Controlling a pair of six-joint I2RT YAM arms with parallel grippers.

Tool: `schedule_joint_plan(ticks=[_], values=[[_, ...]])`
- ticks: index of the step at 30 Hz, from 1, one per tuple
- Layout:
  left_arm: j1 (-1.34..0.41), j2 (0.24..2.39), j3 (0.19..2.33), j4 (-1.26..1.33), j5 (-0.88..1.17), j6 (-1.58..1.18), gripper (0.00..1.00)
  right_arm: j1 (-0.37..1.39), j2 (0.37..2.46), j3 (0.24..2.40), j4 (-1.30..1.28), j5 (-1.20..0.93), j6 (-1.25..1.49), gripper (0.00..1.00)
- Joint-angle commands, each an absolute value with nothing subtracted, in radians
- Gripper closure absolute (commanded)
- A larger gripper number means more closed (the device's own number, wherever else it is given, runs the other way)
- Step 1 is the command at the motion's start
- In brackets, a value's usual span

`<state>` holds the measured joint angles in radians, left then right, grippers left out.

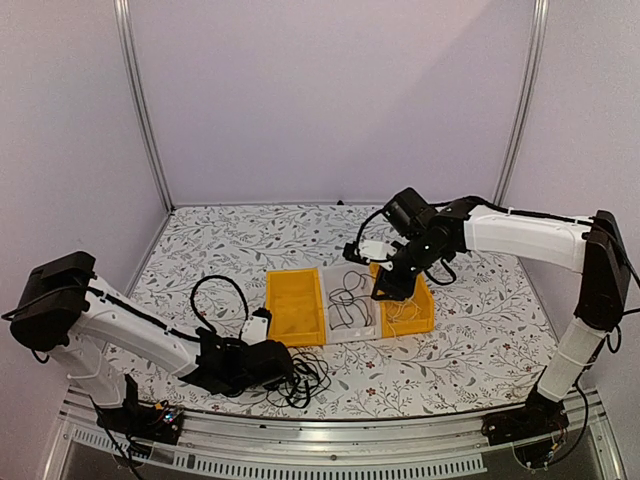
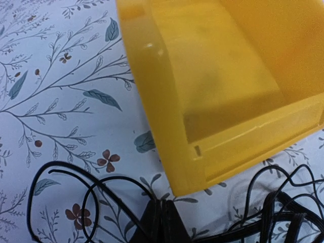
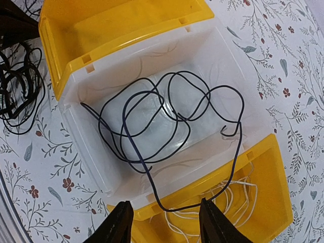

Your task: Untangle the cables

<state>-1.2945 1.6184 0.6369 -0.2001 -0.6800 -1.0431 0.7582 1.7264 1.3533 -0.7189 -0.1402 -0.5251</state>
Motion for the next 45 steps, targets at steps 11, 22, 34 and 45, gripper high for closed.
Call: schedule_joint_plan(ticks=[11, 22, 34, 45], values=[[-1.284, 1.622, 0.642, -0.217, -0.681, -1.050, 1.00, 0.755, 1.795, 1.401, -0.685, -0.153, -0.594, 0.55], [-1.285, 1.621, 0.642, -0.219, -0.683, -1.048, 1.00, 0.769, 1.823, 1.416, -0.716, -0.170, -0.612, 0.81], [-1.289, 1.617, 0.643, -0.226, -0.690, -1.057, 1.00, 0.823, 1.864, 1.595, -0.745, -0.240, -0.600, 1.00], [-1.298, 1.615, 0.645, -0.255, -0.702, -1.078, 1.00, 0.823, 1.947, 1.560, -0.659, -0.344, -0.569, 1.00]])
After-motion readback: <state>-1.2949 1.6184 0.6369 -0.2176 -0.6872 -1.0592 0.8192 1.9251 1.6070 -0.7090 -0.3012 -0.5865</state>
